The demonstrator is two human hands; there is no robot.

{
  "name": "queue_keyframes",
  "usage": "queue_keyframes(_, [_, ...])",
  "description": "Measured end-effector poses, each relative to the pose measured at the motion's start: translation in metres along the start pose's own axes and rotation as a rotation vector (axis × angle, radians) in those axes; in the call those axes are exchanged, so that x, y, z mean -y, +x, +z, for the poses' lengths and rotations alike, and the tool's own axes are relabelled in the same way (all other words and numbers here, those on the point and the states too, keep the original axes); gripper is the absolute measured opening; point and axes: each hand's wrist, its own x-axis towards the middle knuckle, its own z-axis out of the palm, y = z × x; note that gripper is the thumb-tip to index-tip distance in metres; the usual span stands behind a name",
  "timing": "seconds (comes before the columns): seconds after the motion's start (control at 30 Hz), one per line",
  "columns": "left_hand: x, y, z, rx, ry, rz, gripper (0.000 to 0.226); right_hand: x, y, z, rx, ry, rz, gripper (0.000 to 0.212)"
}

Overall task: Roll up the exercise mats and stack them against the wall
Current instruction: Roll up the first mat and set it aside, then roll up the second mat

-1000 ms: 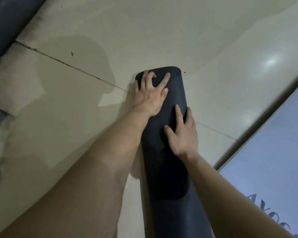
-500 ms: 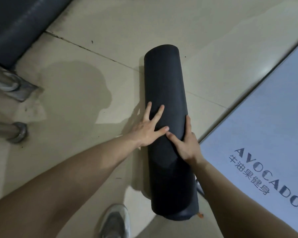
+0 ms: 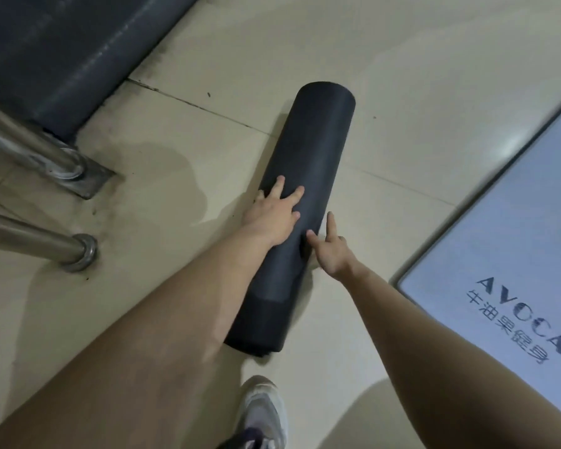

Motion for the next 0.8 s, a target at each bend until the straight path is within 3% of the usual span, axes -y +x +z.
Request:
queue_keyframes(0.1, [-0.040, -0.019, -0.018, -0.013, 0.119, 0.024, 0.061, -0.019, -0.045, -0.041, -0.124, -0.200, -0.033, 0.073])
queue_keyframes(0.23, [-0.118, -0.058, -0.036, -0.027, 0.137, 0.219, 0.046, -0.064, -0.125, -0.110, -0.267, -0.397, -0.022, 0.067])
queue_keyframes(0.4, [-0.230, -0.128, -0.018, 0.086, 0.142, 0.467, 0.055, -0.152, -0.237, -0.199, -0.374, -0.526, 0.151, 0.062])
queue_keyframes(0.53, [-0.310, -0.157, 0.034, 0.156, 0.185, 0.587, 0.058, -0.238, -0.288, -0.254, -0.409, -0.567, 0.305, 0.056])
queue_keyframes(0.67, [-0.361, -0.152, 0.114, 0.191, 0.254, 0.703, 0.061, -0.322, -0.284, -0.272, -0.408, -0.594, 0.386, 0.053])
queue_keyframes(0.8, [-0.381, -0.123, 0.167, 0.221, 0.475, 0.776, 0.083, -0.380, -0.265, -0.258, -0.431, -0.753, 0.365, 0.063])
